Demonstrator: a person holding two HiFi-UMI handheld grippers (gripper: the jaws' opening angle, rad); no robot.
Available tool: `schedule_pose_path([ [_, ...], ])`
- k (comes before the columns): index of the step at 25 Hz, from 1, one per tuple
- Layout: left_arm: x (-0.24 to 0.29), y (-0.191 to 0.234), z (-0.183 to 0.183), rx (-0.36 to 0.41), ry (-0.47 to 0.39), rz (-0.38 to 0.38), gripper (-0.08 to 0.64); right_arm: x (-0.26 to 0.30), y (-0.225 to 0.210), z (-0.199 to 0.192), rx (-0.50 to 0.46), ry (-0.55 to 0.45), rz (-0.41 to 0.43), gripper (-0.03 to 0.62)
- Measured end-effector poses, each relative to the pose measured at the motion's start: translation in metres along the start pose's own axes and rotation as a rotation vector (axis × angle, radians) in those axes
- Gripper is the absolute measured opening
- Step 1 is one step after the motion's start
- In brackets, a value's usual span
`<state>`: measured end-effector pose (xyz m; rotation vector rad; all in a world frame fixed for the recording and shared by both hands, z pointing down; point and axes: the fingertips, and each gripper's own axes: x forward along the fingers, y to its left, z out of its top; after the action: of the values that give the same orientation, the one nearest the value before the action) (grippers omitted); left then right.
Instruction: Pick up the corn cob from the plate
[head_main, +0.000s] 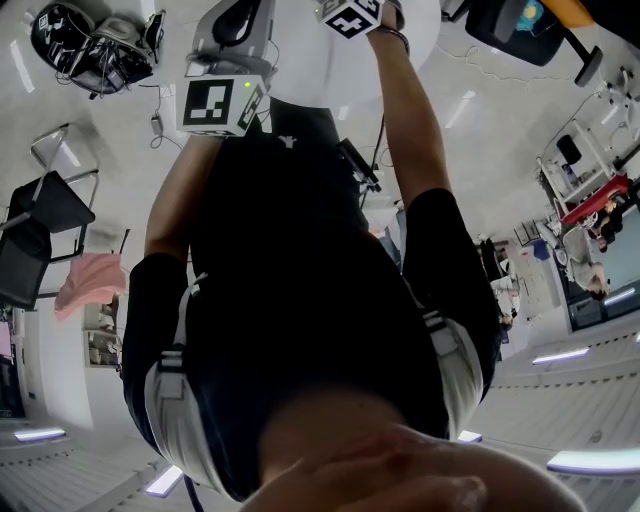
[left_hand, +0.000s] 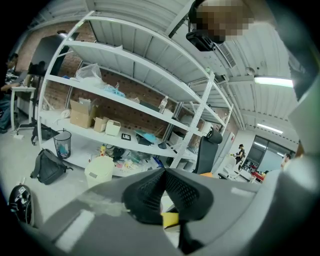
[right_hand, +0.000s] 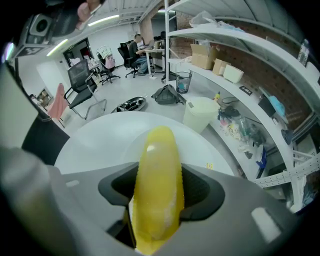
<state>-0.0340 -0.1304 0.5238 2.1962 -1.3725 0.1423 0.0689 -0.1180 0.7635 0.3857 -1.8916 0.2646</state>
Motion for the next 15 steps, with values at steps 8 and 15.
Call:
schedule_pose_path([
  [8, -0.011, -0.009, 0.0, 0.007, -0.011, -0.007, 0.006, -0.018, -0.002, 0.003, 0.002, -0.019, -0.038, 0.256],
  [15, -0.022, -0.02, 0.007, 0.026, -0.031, -0.028, 0.006, -0.047, -0.003, 0.014, 0.016, -0.062, -0.079, 0.256],
])
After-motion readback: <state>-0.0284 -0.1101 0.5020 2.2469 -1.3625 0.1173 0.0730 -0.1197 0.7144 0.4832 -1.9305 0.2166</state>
